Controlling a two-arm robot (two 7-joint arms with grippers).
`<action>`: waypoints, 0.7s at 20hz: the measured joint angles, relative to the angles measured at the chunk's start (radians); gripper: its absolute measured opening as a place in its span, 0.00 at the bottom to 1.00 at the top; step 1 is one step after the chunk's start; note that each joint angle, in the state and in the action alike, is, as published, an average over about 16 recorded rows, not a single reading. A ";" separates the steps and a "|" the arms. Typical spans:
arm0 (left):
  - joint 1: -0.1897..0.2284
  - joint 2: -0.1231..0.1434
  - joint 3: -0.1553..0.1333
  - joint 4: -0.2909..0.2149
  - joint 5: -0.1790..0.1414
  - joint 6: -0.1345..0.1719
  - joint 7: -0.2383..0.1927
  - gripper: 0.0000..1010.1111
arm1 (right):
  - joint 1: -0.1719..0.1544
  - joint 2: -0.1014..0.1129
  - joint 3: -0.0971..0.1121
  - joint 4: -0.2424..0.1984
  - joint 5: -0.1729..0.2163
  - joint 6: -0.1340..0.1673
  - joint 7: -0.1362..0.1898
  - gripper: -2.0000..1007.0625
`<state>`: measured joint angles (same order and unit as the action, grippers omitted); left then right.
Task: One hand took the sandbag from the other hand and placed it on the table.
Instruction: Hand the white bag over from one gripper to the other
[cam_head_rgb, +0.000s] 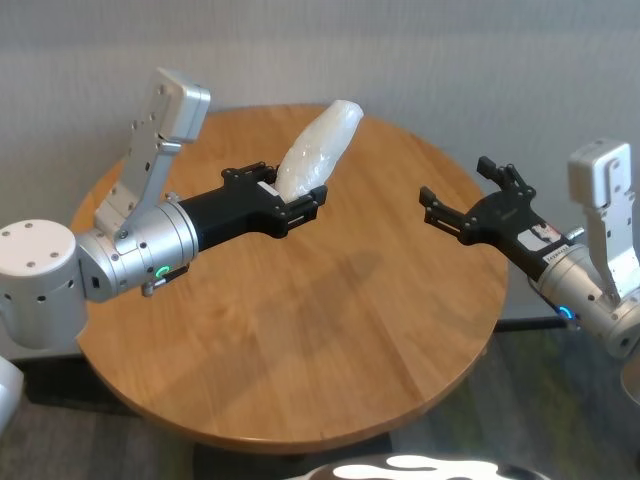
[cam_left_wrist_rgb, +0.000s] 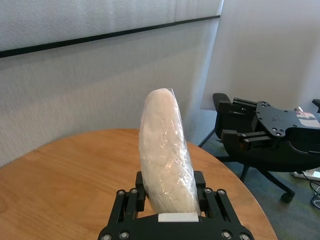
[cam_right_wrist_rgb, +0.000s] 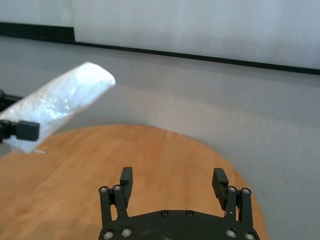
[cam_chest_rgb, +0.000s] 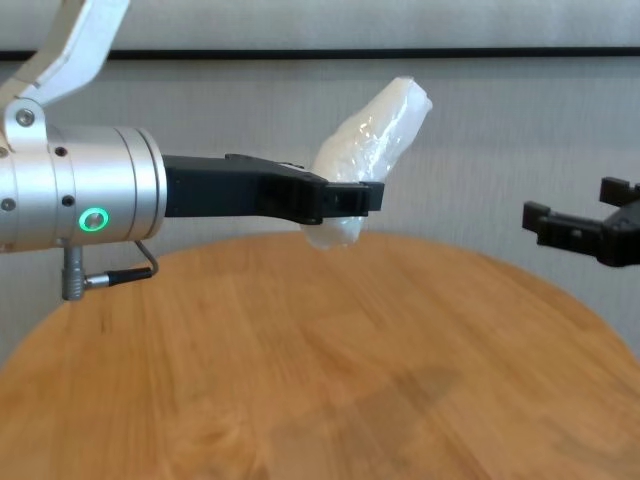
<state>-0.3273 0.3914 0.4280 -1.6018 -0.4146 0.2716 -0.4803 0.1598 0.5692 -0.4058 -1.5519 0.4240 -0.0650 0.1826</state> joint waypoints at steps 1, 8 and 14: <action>0.000 0.000 0.000 0.000 0.000 0.000 0.000 0.59 | -0.002 -0.005 0.007 -0.005 0.023 0.009 0.013 0.99; 0.000 0.000 0.000 0.000 0.000 0.000 0.000 0.59 | -0.013 -0.045 0.056 -0.018 0.168 0.084 0.091 0.99; 0.000 0.000 0.000 0.000 0.000 0.000 0.000 0.59 | -0.022 -0.069 0.088 -0.020 0.269 0.141 0.152 0.99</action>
<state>-0.3273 0.3914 0.4279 -1.6018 -0.4146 0.2717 -0.4803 0.1378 0.4998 -0.3181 -1.5715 0.6927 0.0756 0.3345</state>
